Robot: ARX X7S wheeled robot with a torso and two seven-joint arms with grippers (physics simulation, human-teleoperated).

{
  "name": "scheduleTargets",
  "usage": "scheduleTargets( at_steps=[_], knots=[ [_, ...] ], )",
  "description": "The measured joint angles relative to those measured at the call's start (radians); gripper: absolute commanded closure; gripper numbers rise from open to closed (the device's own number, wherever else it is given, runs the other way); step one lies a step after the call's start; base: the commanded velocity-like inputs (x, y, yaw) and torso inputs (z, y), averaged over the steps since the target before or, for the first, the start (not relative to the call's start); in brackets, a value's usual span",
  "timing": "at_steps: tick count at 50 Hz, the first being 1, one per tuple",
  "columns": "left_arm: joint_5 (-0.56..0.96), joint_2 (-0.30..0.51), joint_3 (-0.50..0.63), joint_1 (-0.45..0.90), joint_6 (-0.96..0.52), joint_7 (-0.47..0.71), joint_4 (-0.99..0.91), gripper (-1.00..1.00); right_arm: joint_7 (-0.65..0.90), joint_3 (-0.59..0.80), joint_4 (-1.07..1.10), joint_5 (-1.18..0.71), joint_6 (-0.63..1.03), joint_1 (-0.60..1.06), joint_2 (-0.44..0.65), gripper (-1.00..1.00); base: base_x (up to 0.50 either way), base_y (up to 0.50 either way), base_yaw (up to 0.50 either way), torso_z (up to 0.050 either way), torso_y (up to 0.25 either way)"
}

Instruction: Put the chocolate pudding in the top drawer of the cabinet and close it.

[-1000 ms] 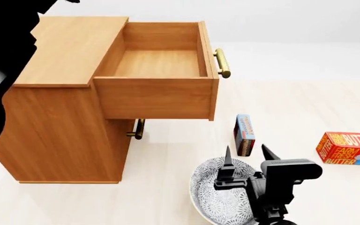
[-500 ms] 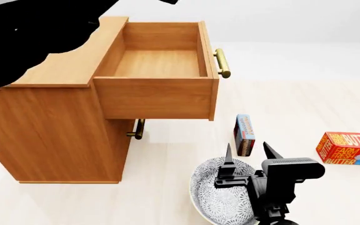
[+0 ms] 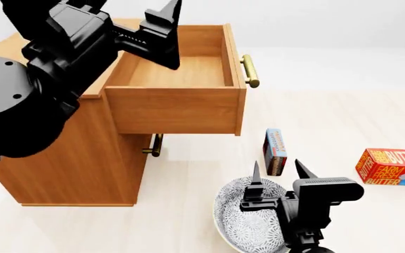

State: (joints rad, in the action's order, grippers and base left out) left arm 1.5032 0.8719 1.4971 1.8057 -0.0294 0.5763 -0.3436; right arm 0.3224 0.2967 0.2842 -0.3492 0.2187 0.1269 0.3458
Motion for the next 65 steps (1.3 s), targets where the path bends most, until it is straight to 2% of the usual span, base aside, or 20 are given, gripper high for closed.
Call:
scheduleTargets(
  at_steps=[13, 40, 52, 65],
  knots=[
    [-0.046, 0.102, 0.003, -0.05, 0.038, 0.042, -0.157, -1.0, 0.005, 0.001, 0.011, -0.005, 0.004, -0.002, 0.005, -1.0, 0.0, 0.0, 0.0, 0.0, 0.0],
    [-0.229, 0.303, 0.048, -0.241, 0.19, 0.112, -0.404, -1.0, 0.03, -0.002, 0.048, -0.005, 0.01, -0.015, 0.018, -1.0, 0.0, 0.0, 0.0, 0.0, 0.0],
    [-0.357, 0.387, 0.083, -0.345, 0.275, 0.146, -0.488, -1.0, 0.036, 0.003, 0.053, -0.003, 0.013, -0.012, 0.019, -1.0, 0.0, 0.0, 0.0, 0.0, 0.0],
    [-0.542, 0.448, 0.139, -0.494, 0.423, 0.185, -0.493, -1.0, 0.045, 0.007, 0.068, -0.012, 0.046, 0.002, 0.024, -1.0, 0.0, 0.0, 0.0, 0.0, 0.0]
  ],
)
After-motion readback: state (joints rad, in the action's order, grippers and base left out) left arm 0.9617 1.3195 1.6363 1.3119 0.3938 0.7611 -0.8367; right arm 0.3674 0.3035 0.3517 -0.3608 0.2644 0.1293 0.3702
